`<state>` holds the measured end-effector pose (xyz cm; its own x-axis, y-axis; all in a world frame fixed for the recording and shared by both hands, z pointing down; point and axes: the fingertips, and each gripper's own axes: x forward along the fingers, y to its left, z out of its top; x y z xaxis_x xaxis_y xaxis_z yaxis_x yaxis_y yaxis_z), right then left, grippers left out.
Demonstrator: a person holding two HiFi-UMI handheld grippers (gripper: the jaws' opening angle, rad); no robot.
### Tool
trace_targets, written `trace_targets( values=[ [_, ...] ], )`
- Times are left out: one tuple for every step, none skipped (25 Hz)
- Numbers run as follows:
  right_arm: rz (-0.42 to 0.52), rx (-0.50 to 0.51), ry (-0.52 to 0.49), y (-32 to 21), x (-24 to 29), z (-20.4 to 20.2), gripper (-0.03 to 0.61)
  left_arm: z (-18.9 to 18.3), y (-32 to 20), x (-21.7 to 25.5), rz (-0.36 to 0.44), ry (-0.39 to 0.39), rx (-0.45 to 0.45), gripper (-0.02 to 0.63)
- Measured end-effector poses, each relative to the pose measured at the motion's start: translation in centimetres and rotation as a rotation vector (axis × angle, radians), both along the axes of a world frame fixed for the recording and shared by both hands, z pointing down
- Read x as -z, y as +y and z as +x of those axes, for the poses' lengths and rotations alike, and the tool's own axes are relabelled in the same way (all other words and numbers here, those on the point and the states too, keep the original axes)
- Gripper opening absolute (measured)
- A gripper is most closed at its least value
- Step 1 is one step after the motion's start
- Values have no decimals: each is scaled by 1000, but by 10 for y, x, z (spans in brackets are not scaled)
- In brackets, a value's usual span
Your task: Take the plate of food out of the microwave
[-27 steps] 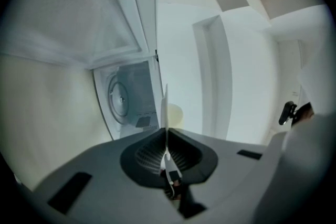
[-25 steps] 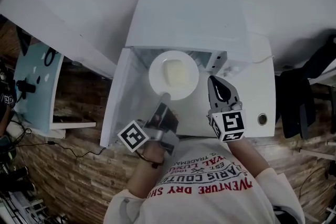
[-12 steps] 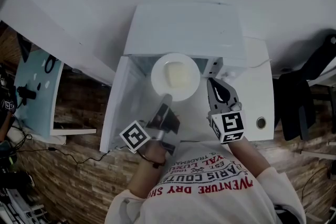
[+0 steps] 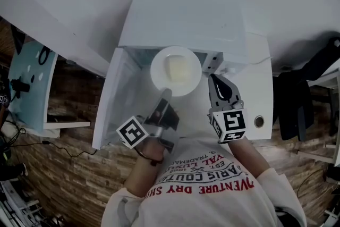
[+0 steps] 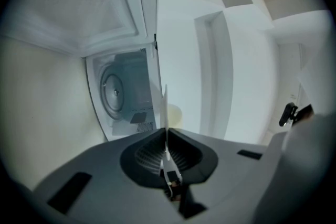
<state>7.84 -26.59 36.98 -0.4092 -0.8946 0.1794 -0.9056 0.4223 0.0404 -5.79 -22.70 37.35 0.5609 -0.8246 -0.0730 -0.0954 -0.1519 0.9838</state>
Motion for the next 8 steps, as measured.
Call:
trace_targets(
  values=[
    [-4,0,0,0,-1,1,3,0,0,-1,0,-3,-2,17],
    [-6,1,0,0,-2,1,3,0,0,-2,1,-8,-4,17],
    [-7,1,0,0,-3,2,3,0,0,-3,2,-11,-5,17],
    [-8,2,1,0,-4,2,3,-1,0,-4,2,-10,-4,17],
    [-9,2,2,0,-5,2,3,-2,0,-5,1,-6,-3,17],
    [-10,2,3,0,-6,3,3,-3,0,-5,0,0,-1,17],
    [-12,2,3,0,-7,3,3,-4,0,-6,-1,6,1,17],
    [-13,2,4,0,-7,3,3,-5,0,-7,-2,12,3,17]
  ],
)
